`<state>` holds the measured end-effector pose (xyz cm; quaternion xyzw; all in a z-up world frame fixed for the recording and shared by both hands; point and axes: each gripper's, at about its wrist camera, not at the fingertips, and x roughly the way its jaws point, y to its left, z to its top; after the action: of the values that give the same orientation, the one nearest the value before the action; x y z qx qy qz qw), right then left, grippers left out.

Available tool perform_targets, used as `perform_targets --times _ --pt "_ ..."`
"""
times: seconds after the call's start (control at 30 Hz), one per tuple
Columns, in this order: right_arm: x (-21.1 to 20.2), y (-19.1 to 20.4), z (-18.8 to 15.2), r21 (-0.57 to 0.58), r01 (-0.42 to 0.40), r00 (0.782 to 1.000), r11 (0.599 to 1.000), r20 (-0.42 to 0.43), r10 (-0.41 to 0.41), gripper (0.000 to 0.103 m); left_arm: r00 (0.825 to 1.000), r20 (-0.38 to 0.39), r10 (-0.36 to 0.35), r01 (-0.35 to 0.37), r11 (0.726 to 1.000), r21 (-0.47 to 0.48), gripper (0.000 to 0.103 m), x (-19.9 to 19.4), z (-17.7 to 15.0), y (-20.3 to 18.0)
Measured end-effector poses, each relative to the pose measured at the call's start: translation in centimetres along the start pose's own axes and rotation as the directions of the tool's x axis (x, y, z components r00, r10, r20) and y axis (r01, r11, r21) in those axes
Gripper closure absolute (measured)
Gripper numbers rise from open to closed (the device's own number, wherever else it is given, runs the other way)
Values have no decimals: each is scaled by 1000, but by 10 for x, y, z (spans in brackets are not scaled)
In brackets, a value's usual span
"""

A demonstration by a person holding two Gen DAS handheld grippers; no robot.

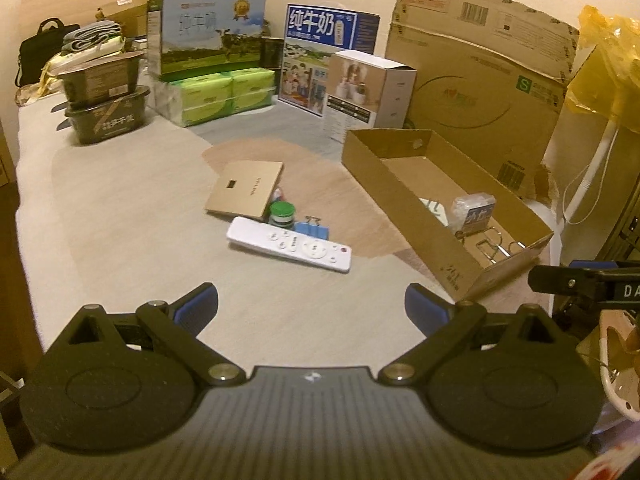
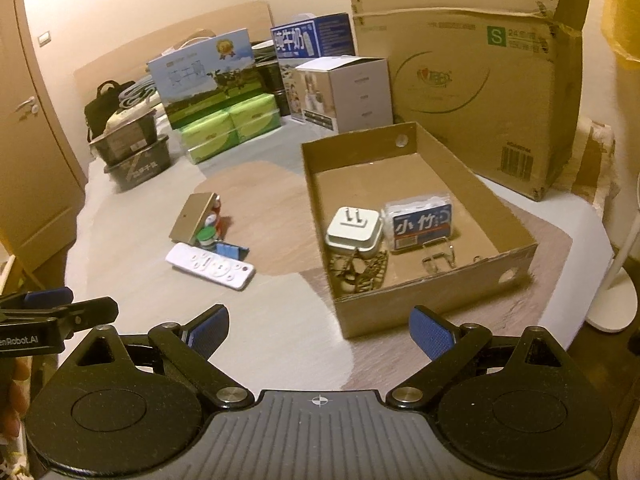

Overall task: Organize rigid objects
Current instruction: 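Withdraw both tools and move the right tool toward the white remote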

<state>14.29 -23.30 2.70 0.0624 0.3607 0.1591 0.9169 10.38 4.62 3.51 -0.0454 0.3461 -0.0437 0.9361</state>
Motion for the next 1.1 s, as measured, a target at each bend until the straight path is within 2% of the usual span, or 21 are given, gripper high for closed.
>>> perform_targets --times 0.27,0.6,0.87,1.1 --pt "3 15 -5 -14 -32 999 999 -1 32 7 999 -5 42 -42 999 -21 4 -5 -4 26" --pt "25 39 -8 -85 -88 996 992 -24 86 7 996 -20 86 -86 996 -34 4 3 -4 55" --pt "56 59 -3 -159 -131 991 979 -44 125 7 994 -36 100 -101 994 -27 4 23 3 73" --pt "100 76 4 -248 -173 985 953 -71 160 9 992 -62 114 -116 993 -28 4 51 8 90"
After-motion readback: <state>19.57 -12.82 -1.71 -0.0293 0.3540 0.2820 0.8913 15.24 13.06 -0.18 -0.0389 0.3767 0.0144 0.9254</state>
